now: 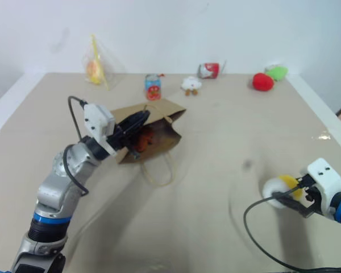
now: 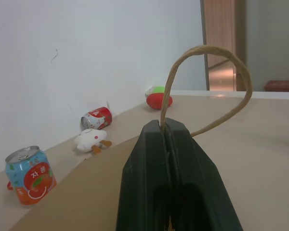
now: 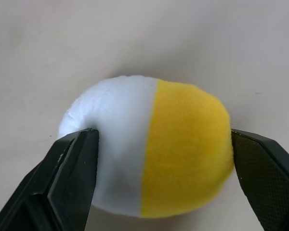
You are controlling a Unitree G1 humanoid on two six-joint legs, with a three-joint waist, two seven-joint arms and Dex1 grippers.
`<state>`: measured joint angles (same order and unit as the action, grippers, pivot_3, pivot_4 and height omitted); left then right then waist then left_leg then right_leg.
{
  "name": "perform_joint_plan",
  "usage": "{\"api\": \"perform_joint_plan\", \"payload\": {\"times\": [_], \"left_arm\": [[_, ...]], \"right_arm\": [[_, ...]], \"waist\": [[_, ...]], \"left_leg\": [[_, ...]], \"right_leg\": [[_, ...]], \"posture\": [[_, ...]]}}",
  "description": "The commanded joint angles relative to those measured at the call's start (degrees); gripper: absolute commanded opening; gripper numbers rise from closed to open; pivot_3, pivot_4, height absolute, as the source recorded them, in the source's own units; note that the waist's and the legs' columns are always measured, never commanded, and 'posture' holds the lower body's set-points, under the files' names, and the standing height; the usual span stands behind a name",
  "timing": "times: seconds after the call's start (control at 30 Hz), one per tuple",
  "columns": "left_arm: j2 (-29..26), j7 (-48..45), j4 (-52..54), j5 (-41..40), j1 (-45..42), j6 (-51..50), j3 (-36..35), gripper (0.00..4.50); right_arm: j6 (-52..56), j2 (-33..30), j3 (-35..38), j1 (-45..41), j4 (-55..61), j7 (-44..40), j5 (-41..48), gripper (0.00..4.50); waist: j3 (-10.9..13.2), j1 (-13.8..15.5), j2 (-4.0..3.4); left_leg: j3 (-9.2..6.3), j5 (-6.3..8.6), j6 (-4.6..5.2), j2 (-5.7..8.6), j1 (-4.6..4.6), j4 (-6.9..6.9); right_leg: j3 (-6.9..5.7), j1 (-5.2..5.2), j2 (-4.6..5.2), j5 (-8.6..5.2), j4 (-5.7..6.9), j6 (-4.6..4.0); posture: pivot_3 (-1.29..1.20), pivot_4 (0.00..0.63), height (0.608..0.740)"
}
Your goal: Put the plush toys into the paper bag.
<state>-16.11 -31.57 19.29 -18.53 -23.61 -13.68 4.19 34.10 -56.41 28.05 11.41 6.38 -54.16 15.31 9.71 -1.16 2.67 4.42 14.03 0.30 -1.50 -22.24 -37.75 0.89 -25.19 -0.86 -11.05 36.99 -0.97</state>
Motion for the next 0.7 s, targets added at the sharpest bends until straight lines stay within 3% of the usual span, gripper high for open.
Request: {"api": "perform_joint_plan", "payload": {"times": [0.03, 0.07, 0.13, 0.27, 0.37, 0.5, 0.7], "left_arm": [[0.07, 0.42, 2.35, -0.06, -1.39, 0.63, -0.26, 0.00], [0.03, 0.41, 2.31, 0.00, -1.41, 0.67, -0.27, 0.00], [0.02, 0.48, 2.17, 0.14, -1.49, 0.74, -0.27, 0.00], [0.20, 0.76, 1.59, 0.17, -1.75, 0.75, -0.52, 0.00], [0.04, 0.70, 1.45, -0.03, -2.07, 0.74, -0.78, 0.00], [-0.06, 0.63, 1.44, -0.04, -2.23, 1.05, -0.87, 0.00], [0.13, 1.02, 1.50, 0.38, -2.22, 1.31, -0.68, 0.00]], "right_arm": [[-0.67, 0.23, -1.04, 0.31, -1.44, 1.33, -1.08, 2.84], [-0.42, 0.25, -1.04, 0.30, -1.13, 1.12, -0.49, 2.16], [-0.19, 0.13, -1.12, 0.31, -0.74, 0.78, 0.14, 1.25], [0.67, -1.58, -0.98, -4.59, 3.30, -0.64, 3.23, 0.44], [8.40, -1.51, -1.48, -13.05, 9.40, -0.93, 11.36, 0.44], [19.06, 4.36, -7.85, -25.98, 19.35, 4.39, 22.12, 0.44], [21.23, 14.92, -20.37, -34.89, 21.99, 13.62, 21.43, 0.44]], "waist": [[-0.01, 0.02, 0.02], [-0.01, 0.02, 0.03], [-0.01, 0.02, 0.04], [-0.01, -0.06, 0.04], [0.01, -0.32, -0.03], [0.03, -0.36, 0.01], [0.01, 0.14, 0.02]], "left_leg": [[0.00, 0.00, 0.00, 0.01, 0.01, -0.01], [-0.01, 0.00, 0.00, 0.01, 0.03, -0.04], [0.00, 0.00, 0.00, 0.01, 0.02, -0.11], [0.00, 0.00, 0.01, 0.01, 0.03, -0.14], [0.05, -0.01, 0.02, -0.01, 0.04, -0.14], [-0.11, -0.03, -0.01, -0.13, 0.05, -0.11], [-0.50, -0.05, -0.09, -0.20, -0.19, 0.00]], "right_leg": [[0.00, 0.02, 0.01, 0.00, 0.00, 0.01], [-0.01, 0.05, 0.01, 0.01, 0.00, 0.02], [0.00, 0.07, 0.03, 0.03, 0.00, 0.05], [0.00, 0.08, 0.02, 0.04, 0.00, 0.06], [0.07, 0.04, -0.02, 0.08, 0.03, 0.09], [0.09, 0.06, -0.27, 0.11, 0.08, 0.07], [-0.04, -0.09, -0.43, 0.00, 0.07, -0.11]], "posture": [[0.00, 0.150, 0.740], [0.00, 0.150, 0.740], [0.00, 0.150, 0.740], [0.00, 0.150, 0.740], [0.00, 0.150, 0.740], [0.00, 0.150, 0.740], [0.00, 0.150, 0.740]]}}
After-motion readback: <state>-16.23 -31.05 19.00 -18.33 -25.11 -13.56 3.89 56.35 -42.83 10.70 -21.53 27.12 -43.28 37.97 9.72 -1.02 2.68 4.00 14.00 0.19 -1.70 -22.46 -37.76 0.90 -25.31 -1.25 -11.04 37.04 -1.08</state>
